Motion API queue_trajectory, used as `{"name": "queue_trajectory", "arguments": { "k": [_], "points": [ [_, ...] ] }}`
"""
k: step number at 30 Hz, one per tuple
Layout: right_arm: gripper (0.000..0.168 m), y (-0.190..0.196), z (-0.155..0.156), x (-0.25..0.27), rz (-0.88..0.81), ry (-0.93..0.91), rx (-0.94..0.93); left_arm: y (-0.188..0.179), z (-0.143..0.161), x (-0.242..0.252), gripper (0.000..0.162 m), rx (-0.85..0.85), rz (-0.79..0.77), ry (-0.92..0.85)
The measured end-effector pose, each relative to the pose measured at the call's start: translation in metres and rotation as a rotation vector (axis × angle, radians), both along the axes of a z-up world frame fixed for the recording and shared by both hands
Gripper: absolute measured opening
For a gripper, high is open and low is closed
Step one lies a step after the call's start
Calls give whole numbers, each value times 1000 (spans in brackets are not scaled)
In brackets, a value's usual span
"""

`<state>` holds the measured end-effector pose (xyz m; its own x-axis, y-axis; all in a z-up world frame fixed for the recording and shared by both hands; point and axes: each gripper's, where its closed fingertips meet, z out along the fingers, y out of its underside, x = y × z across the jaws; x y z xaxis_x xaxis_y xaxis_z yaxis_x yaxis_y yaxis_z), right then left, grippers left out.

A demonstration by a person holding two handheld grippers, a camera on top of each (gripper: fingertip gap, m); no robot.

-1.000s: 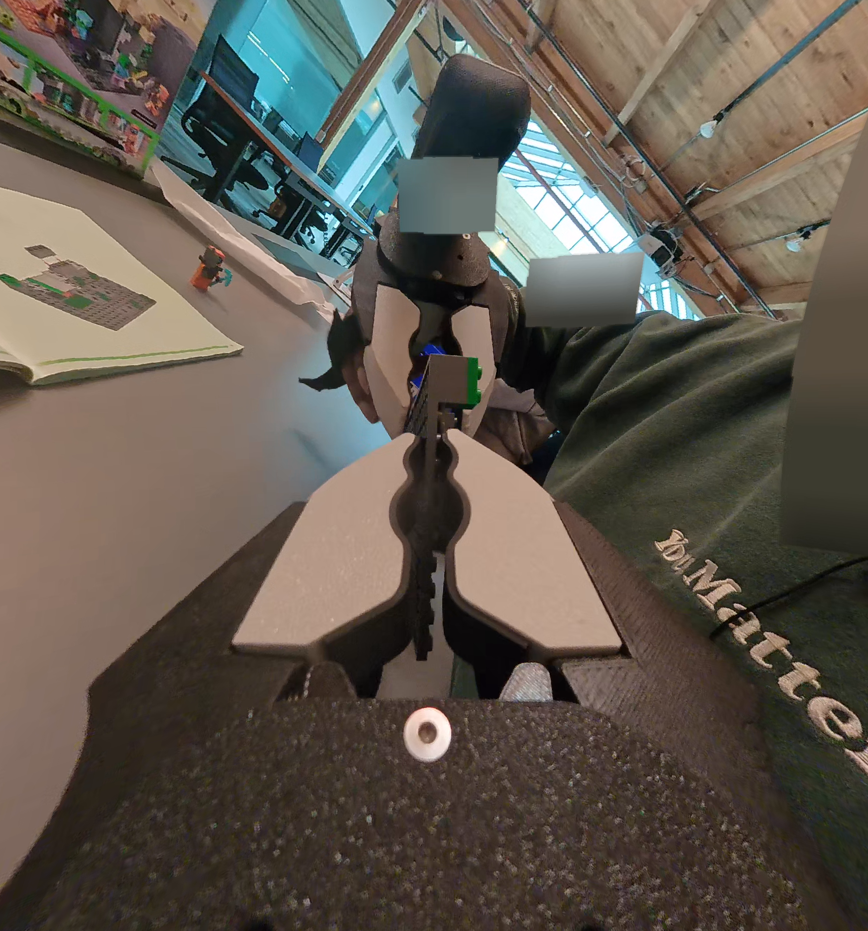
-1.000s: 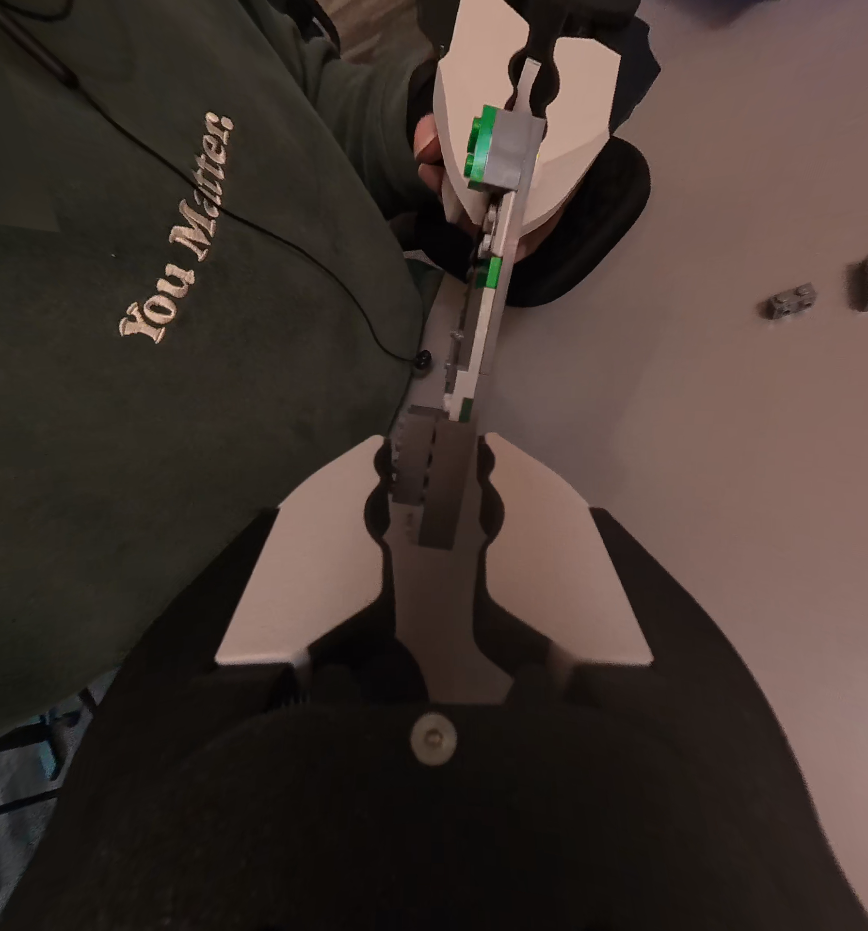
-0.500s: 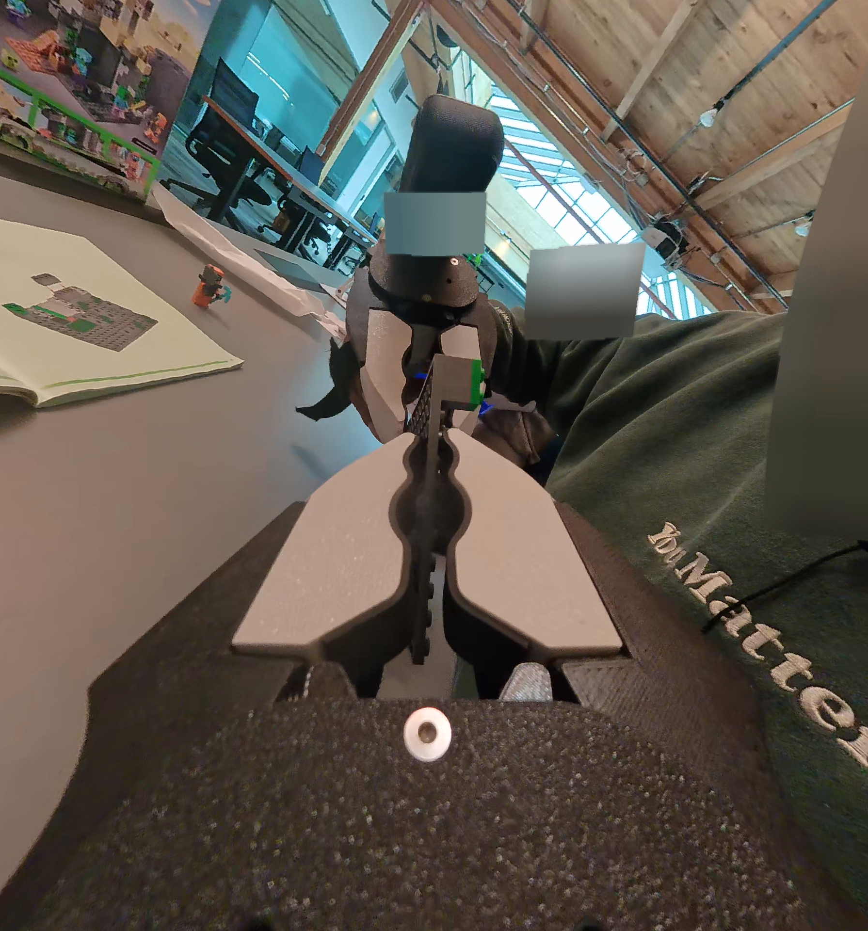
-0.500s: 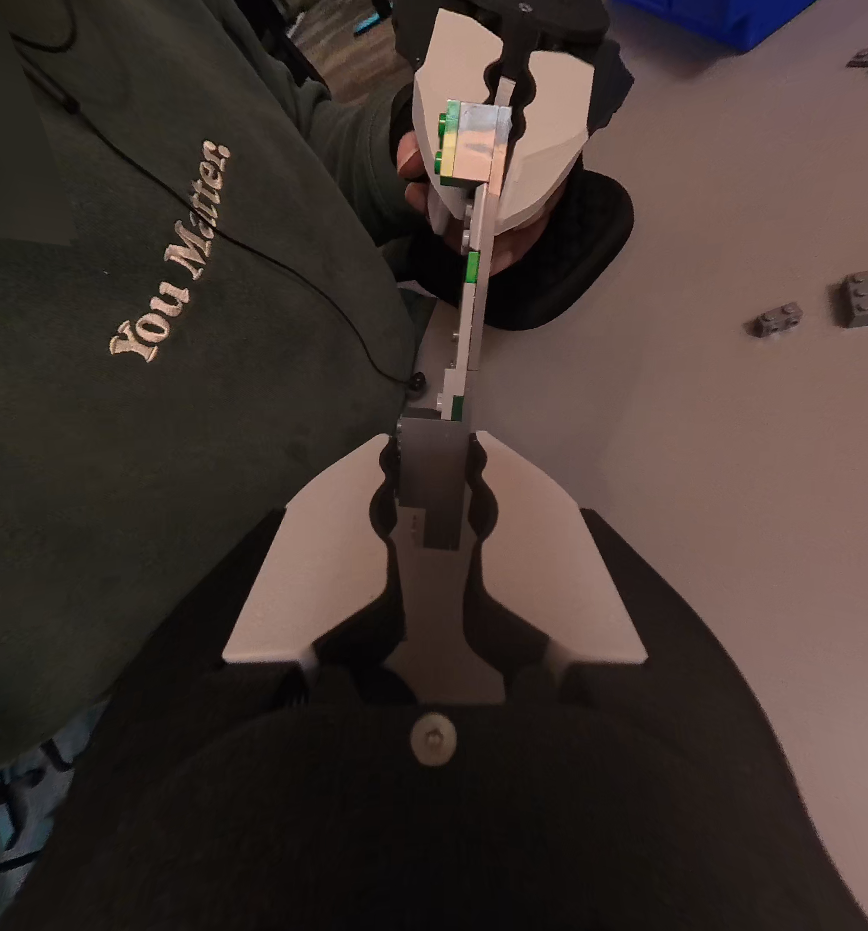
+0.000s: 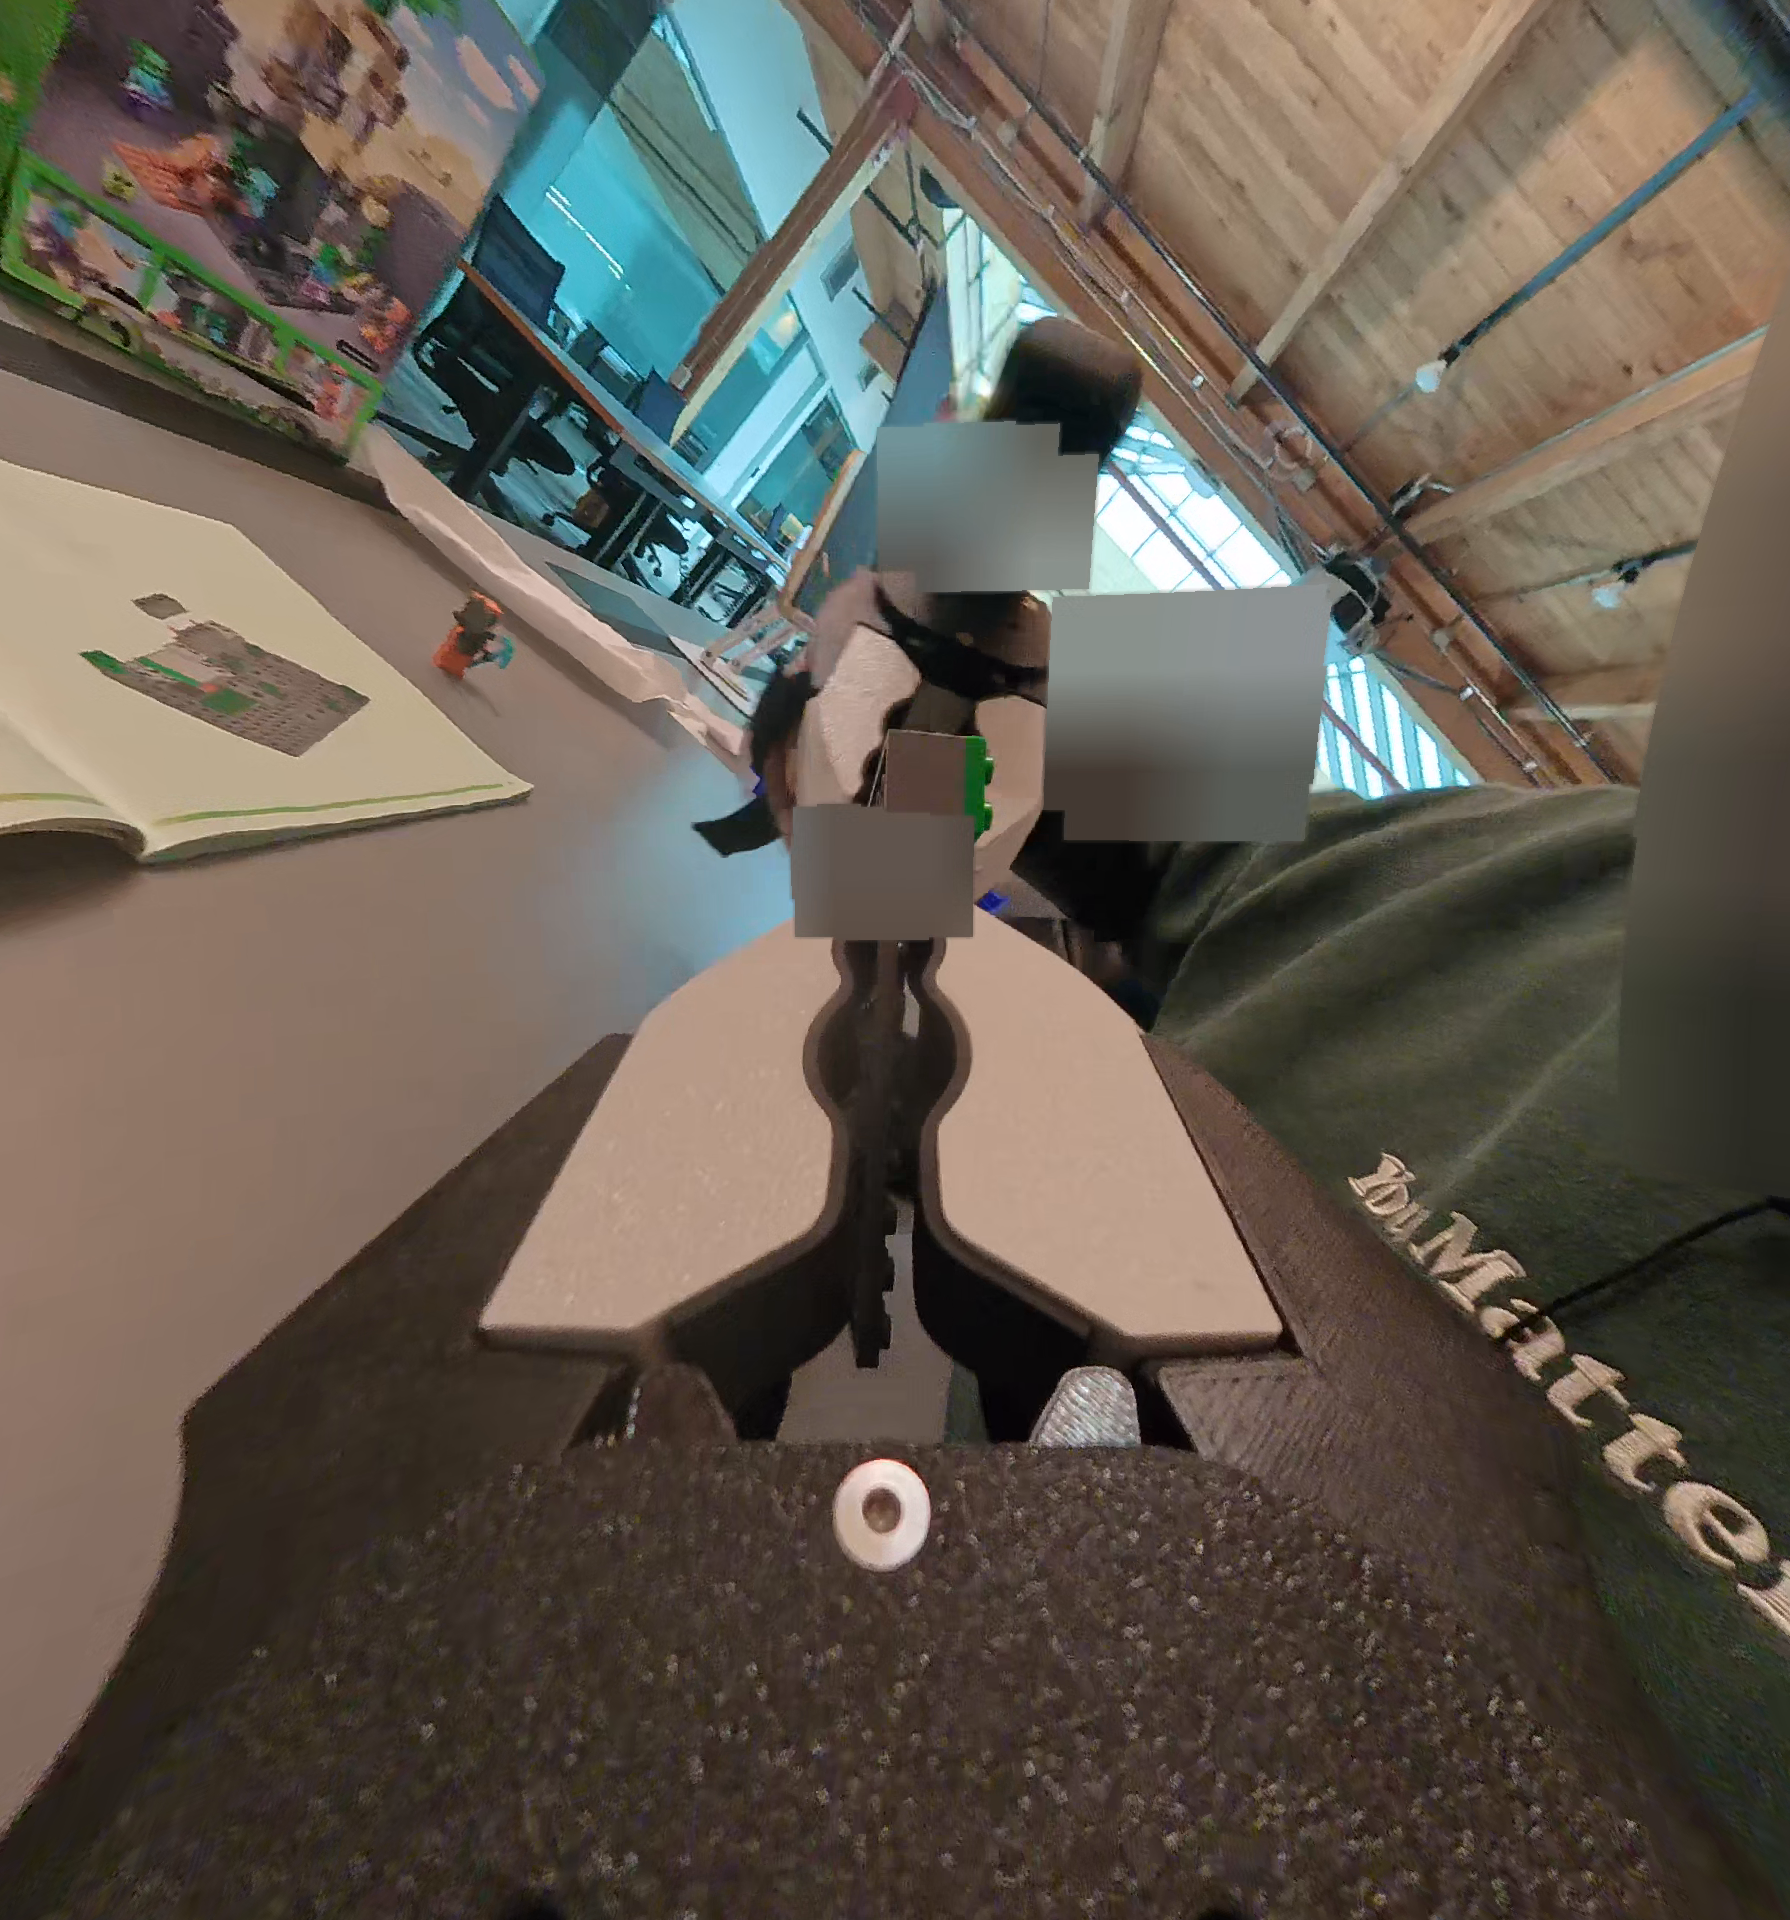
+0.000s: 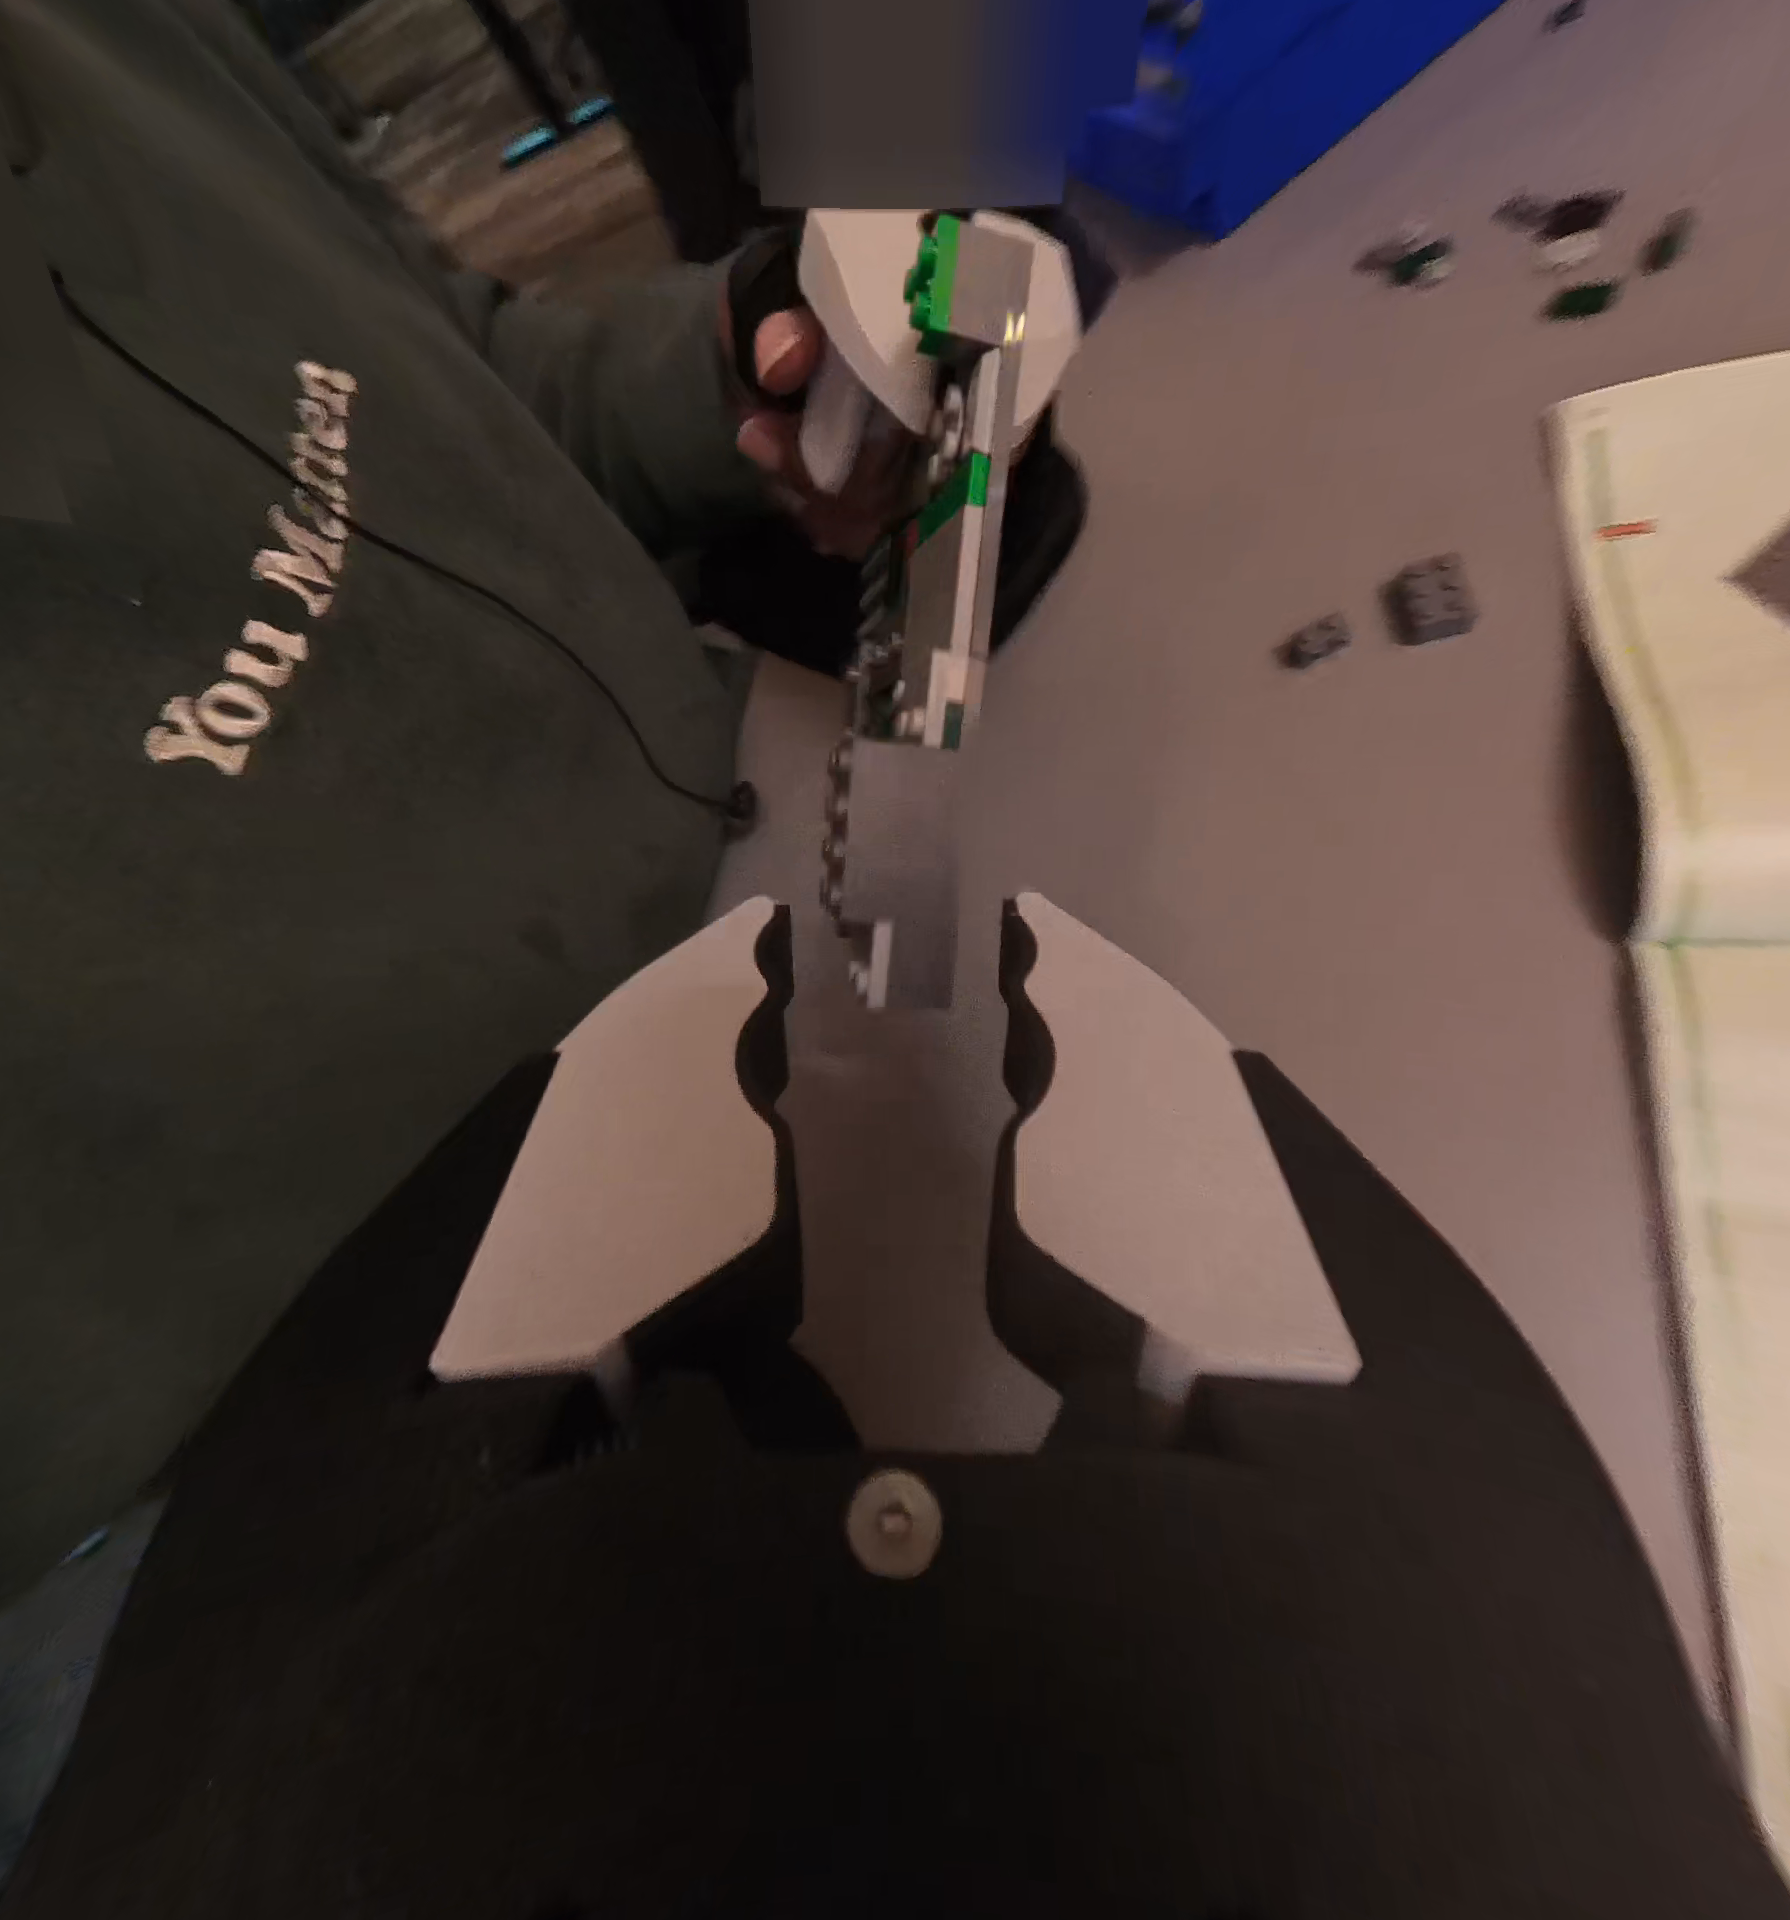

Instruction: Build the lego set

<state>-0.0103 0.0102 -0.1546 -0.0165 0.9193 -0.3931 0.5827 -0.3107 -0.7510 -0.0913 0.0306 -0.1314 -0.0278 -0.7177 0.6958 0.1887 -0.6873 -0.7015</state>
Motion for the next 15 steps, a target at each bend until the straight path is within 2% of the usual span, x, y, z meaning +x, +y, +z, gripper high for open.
{"name": "queue_trajectory", "arguments": {
  "k": [4, 8, 11, 15],
  "points": [
    [40, 7, -1, 20, -254, 9, 240, 12, -7, -4, 6, -54, 35, -14],
    [40, 14, -16, 34, -534, 81, 428, 19, -10, 1, 6, -118, 27, -48],
    [40, 15, -19, 34, -595, 119, 540, 20, -8, 7, 7, -174, 9, -78],
    [39, 16, -10, 28, -547, 97, 717, 21, -12, 12, 6, -264, 13, -90]
  ]
}}
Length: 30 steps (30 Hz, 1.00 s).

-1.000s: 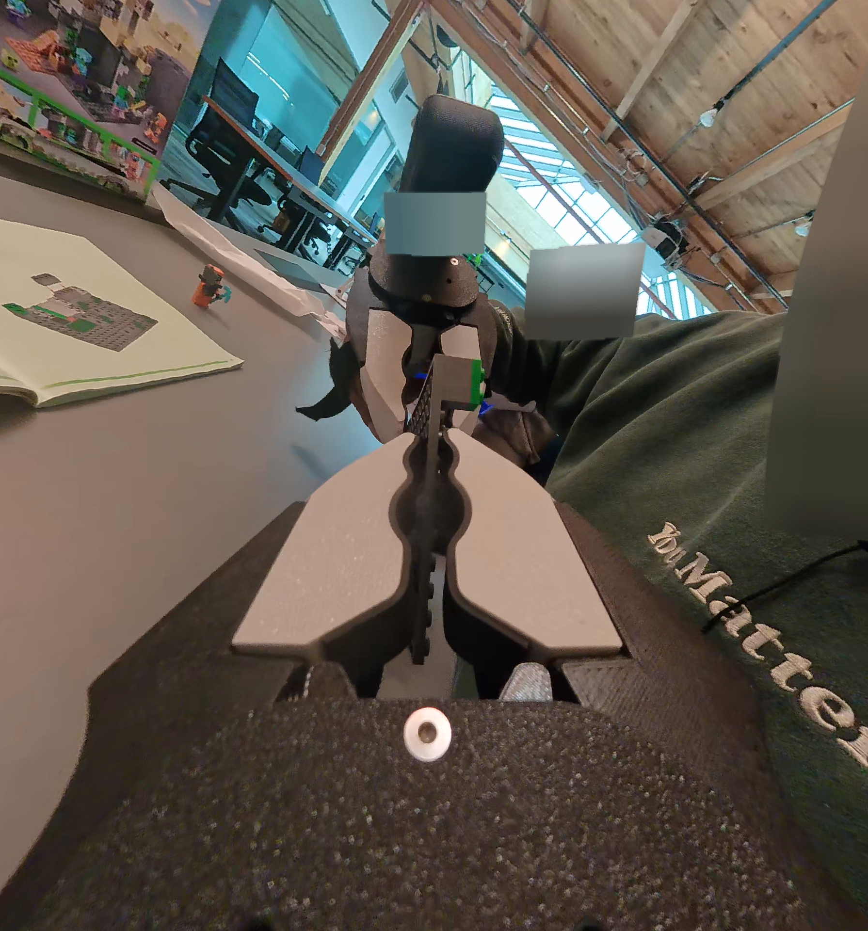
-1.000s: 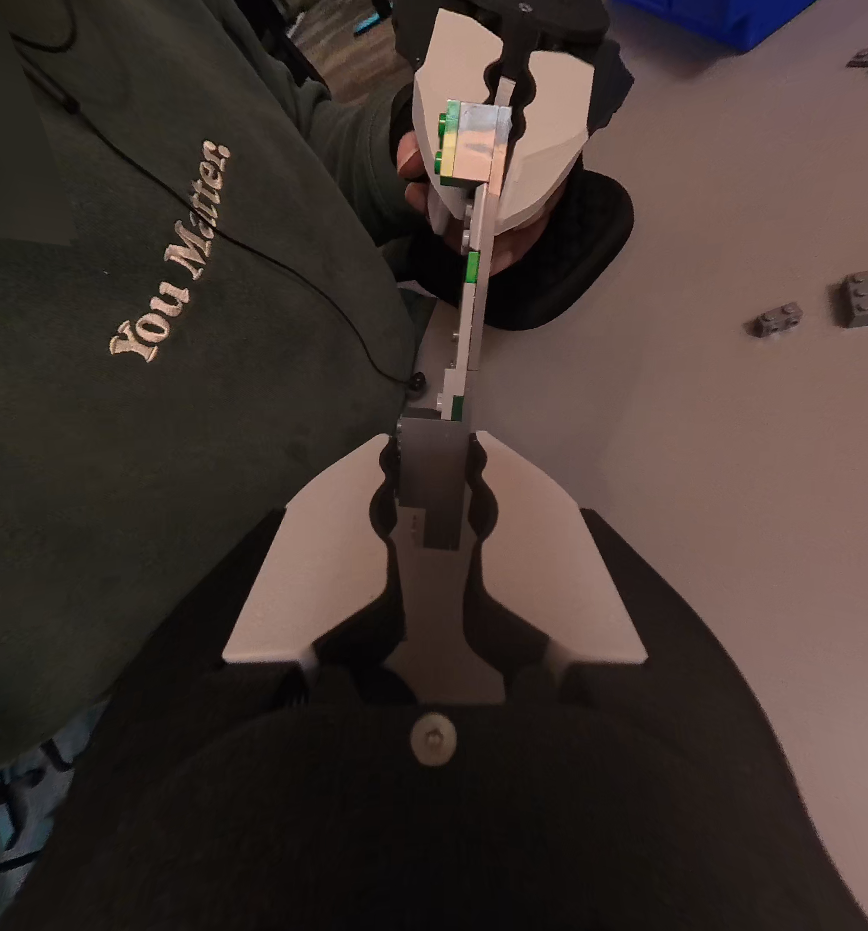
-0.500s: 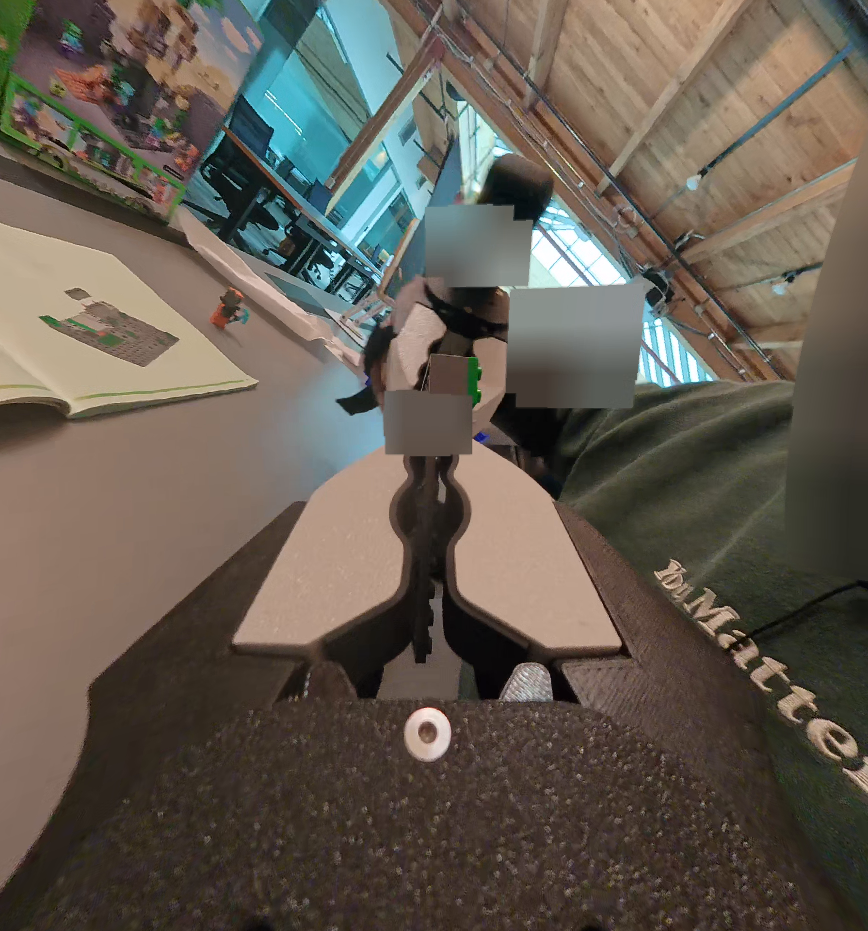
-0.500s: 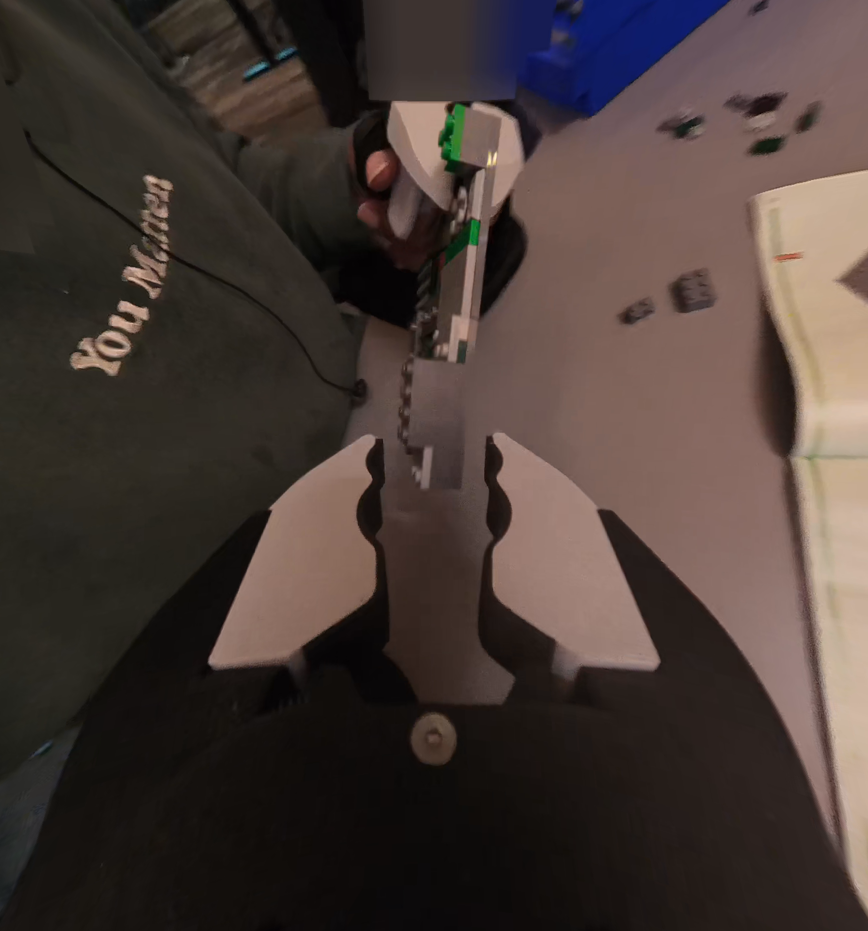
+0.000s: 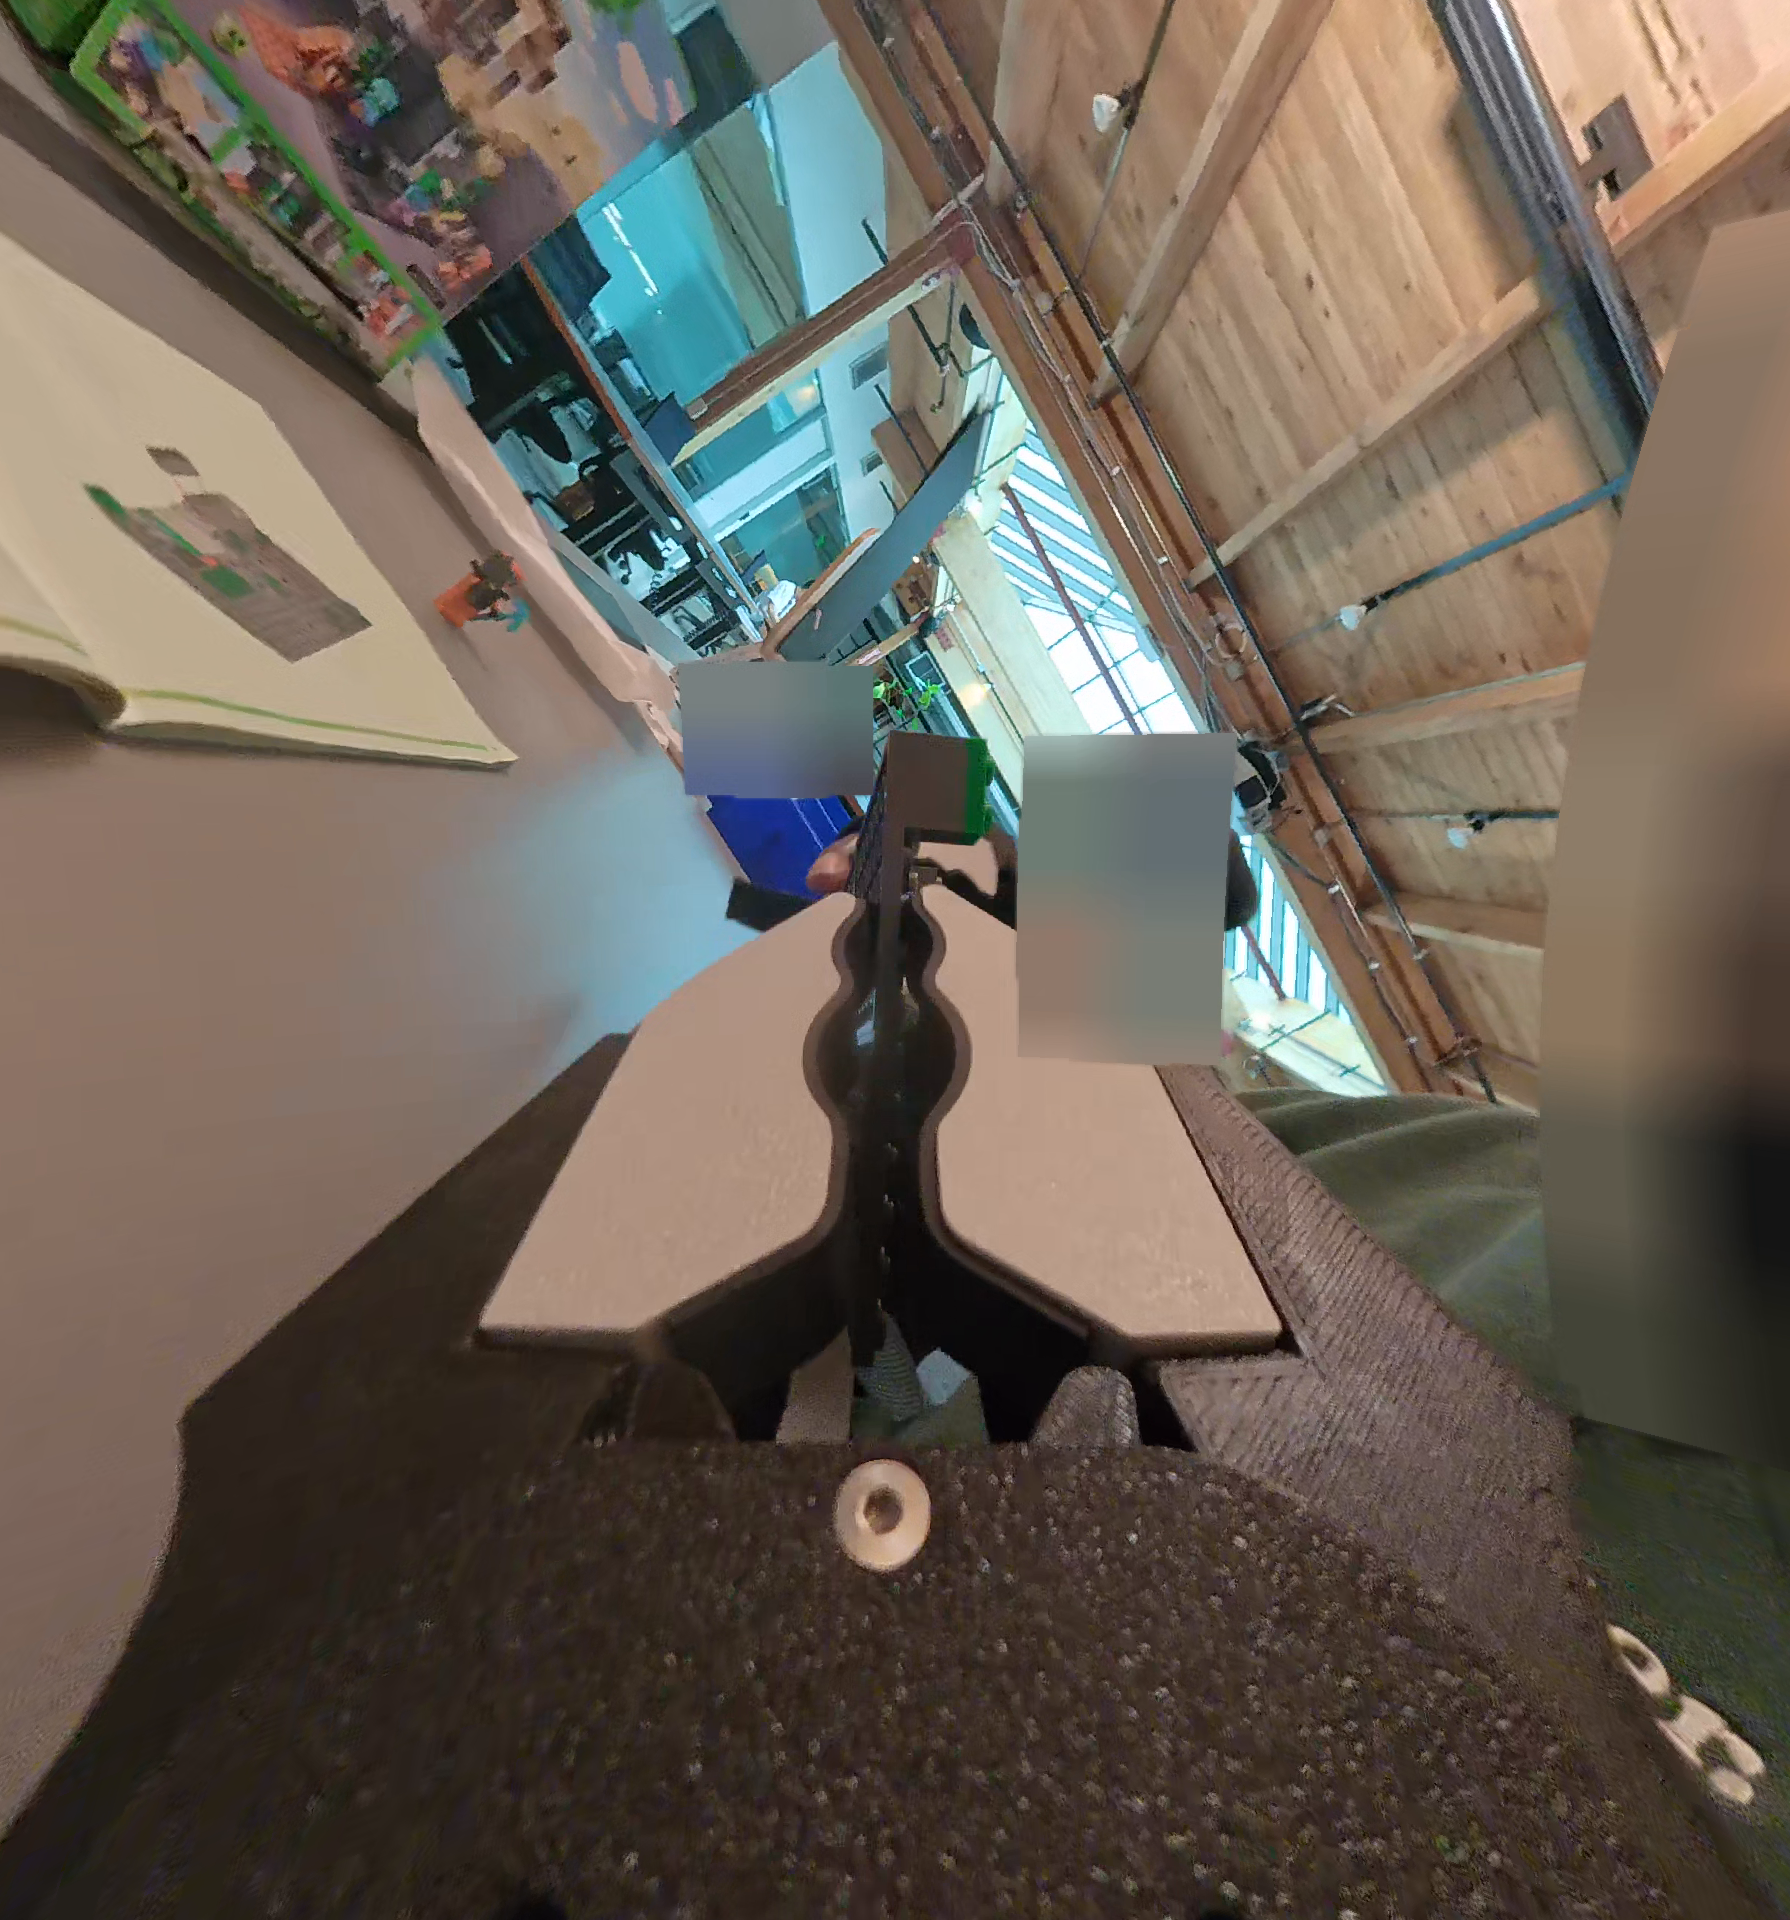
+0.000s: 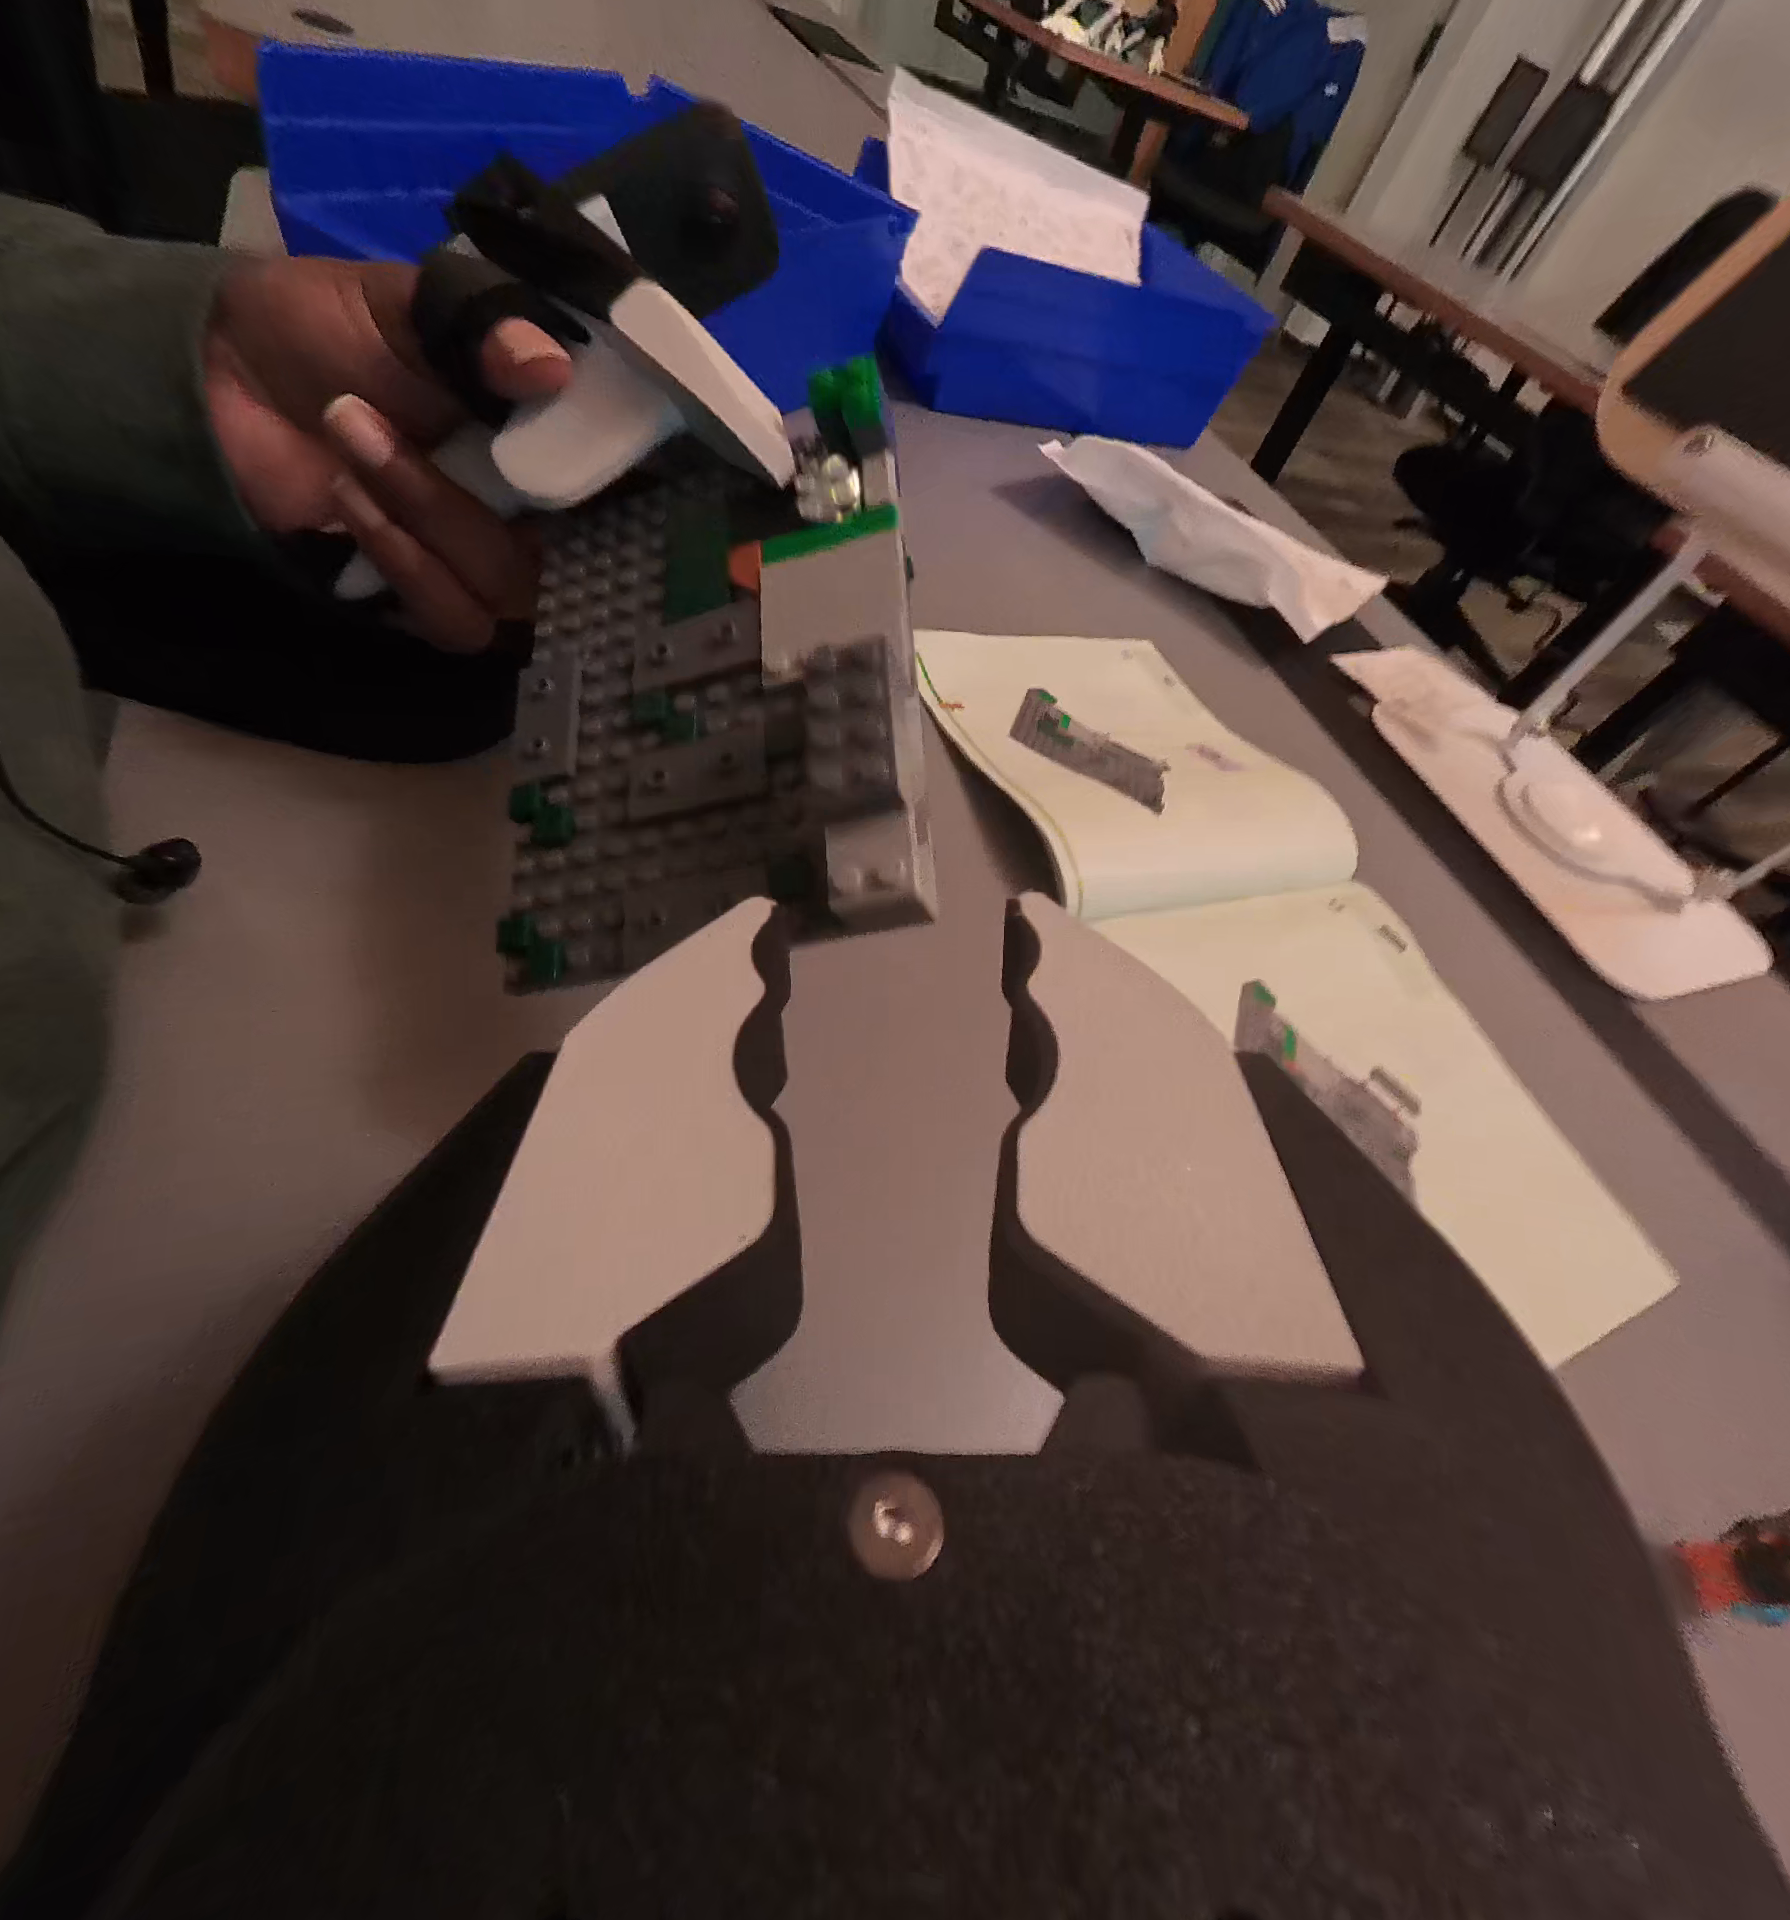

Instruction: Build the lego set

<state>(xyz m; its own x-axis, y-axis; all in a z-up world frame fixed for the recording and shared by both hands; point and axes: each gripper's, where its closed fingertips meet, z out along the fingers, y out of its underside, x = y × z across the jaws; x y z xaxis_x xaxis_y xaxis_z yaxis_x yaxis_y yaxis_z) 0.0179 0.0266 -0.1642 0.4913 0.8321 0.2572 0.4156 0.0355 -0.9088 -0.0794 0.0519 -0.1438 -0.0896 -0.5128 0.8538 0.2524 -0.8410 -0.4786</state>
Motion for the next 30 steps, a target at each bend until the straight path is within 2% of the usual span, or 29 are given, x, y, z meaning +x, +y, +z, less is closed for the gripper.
{"name": "queue_trajectory", "arguments": {
  "k": [5, 8, 14, 19, 24, 27, 30],
  "points": [
    [35, 4, 4, -17, 85, -100, 52, -2, -10, 5, 6, -83, 20, -6],
    [19, 9, -3, -22, 107, -160, 70, -2, -13, 6, 7, -112, 44, -19],
    [17, 19, -6, -24, 182, -180, -1, 1, -24, 4, 6, -112, 83, 54],
    [17, 27, -15, -13, 282, -172, -156, 9, -32, -5, 2, -21, 143, 185],
    [17, 38, -45, 14, 395, -175, -400, 18, -42, -23, 0, 48, 202, 290],
    [17, 44, -61, 5, 468, -164, -481, 20, -49, -24, 0, 92, 208, 358],
    [17, 50, -72, -13, 526, -185, -478, 18, -51, -22, 0, 146, 213, 423]
  ]
}}
